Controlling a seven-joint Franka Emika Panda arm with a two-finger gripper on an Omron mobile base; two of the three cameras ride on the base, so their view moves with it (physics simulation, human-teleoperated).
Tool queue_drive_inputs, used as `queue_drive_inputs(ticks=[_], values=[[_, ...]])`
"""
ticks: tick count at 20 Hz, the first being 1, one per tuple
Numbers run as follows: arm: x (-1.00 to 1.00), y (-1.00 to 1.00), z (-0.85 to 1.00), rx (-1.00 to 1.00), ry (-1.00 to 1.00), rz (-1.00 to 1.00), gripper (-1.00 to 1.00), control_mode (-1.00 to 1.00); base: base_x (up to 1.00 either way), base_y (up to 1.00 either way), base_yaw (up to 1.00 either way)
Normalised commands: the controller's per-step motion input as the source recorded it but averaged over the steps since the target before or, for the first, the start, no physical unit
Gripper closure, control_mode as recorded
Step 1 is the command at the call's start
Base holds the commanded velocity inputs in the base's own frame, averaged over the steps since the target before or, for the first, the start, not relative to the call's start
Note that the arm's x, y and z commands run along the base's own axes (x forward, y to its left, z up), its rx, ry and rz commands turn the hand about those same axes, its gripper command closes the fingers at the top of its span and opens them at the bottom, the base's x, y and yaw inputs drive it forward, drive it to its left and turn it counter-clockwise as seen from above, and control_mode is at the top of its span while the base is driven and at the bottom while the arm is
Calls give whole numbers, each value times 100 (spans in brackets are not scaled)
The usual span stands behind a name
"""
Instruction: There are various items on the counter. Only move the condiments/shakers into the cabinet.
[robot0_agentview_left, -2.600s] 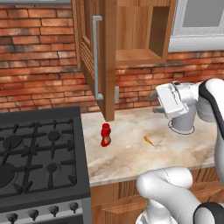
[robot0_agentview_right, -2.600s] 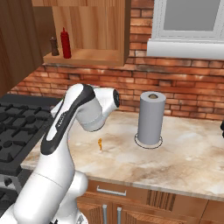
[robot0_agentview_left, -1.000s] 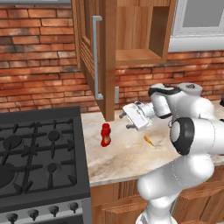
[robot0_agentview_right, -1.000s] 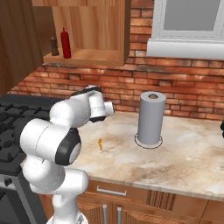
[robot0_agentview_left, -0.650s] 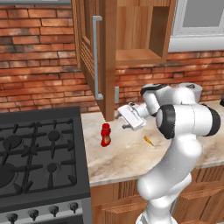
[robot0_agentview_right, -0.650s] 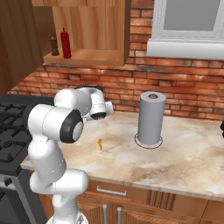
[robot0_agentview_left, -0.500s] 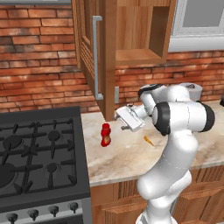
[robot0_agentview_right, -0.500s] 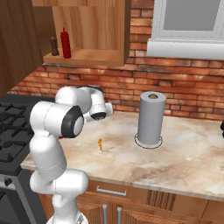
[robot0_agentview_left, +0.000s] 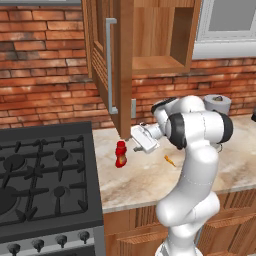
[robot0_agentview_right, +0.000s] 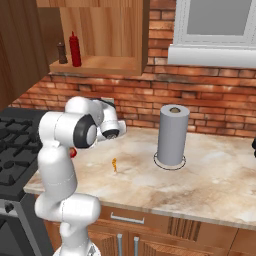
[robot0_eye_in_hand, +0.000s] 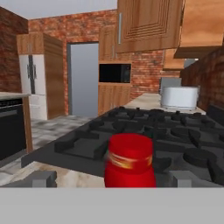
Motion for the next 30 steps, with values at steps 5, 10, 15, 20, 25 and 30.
queue_drive_inputs(ticks=[5,10,15,20,25,30], values=[[25,13,-5,0,0,0,-100,-100,0,0,0],[20,8,-5,0,0,0,-100,-100,0,0,0],[3,0,-12,0,0,0,-100,-100,0,0,0],[0,0,-17,0,0,0,-100,-100,0,0,0],[0,2,-8,0,0,0,-100,-100,0,0,0],[0,5,-1,0,0,0,-100,-100,0,0,0]])
